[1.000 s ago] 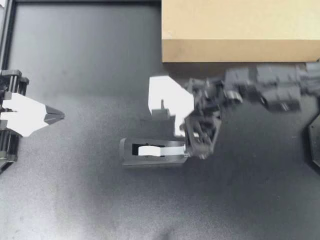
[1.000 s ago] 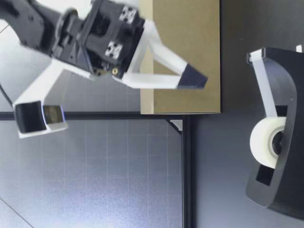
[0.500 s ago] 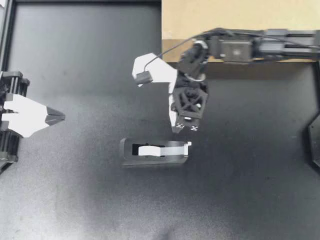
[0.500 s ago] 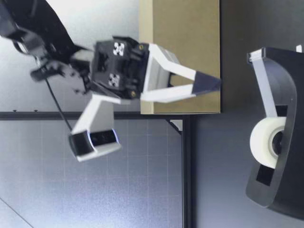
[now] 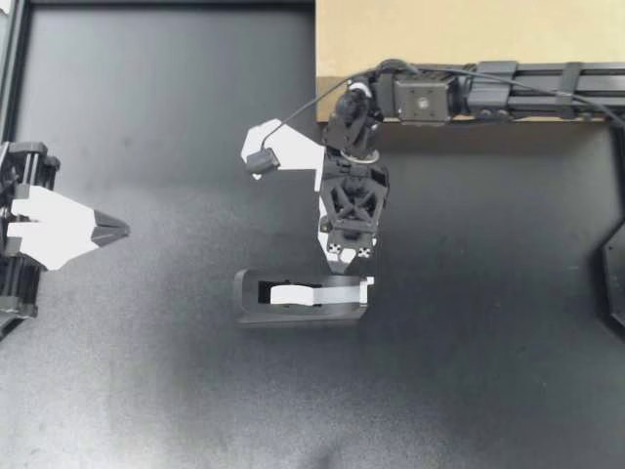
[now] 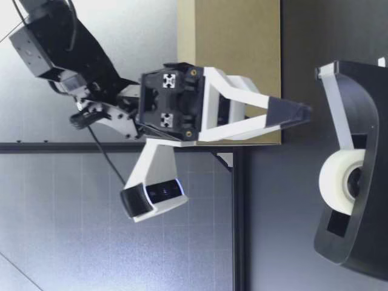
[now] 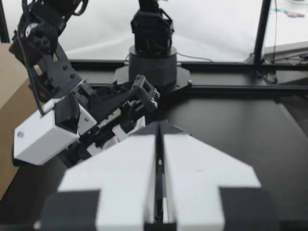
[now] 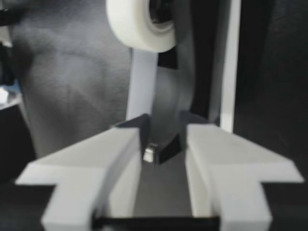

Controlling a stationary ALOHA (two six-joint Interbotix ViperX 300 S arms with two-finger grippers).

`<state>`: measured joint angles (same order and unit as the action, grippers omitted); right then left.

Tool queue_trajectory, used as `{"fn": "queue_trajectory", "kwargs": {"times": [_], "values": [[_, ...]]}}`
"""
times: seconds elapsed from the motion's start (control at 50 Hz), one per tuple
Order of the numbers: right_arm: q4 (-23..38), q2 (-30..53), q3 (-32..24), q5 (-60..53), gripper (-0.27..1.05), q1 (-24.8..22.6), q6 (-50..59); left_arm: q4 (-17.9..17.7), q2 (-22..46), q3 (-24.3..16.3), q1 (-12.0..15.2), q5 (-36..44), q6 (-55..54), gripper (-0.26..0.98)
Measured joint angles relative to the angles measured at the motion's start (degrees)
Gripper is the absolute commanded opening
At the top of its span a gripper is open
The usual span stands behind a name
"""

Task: Cut a small piece of tape from the tape dispenser then place it on the cardboard box's edge.

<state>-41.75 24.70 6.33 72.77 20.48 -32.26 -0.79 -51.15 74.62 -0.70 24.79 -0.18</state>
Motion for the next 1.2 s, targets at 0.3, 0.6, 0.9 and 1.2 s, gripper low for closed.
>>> {"fn": "queue_trajectory", "kwargs": {"times": [0.3,0.6,0.9,1.2], "values": [[-2.7,1.4,-0.3,1.1,0.37,-0.1,0.3,-0.2,0.6,0.0,-0.1,0.1,0.0,-0.12],[-3.3,2.6,-0.2,1.4,0.36,-0.4,0.3,-0.3,0.7,0.0,-0.1,0.0,0.0,-0.12],[-3.4,3.3,-0.3,2.1,0.35,-2.3,0.3,-0.3,0.7,0.0,-0.1,0.1,0.0,-0.12],[-1.1,3.2,-0.2,1.8,0.1,-2.4,1.0,-0.3,0.7,0.0,-0.1,0.1,0.0,-0.12]]}}
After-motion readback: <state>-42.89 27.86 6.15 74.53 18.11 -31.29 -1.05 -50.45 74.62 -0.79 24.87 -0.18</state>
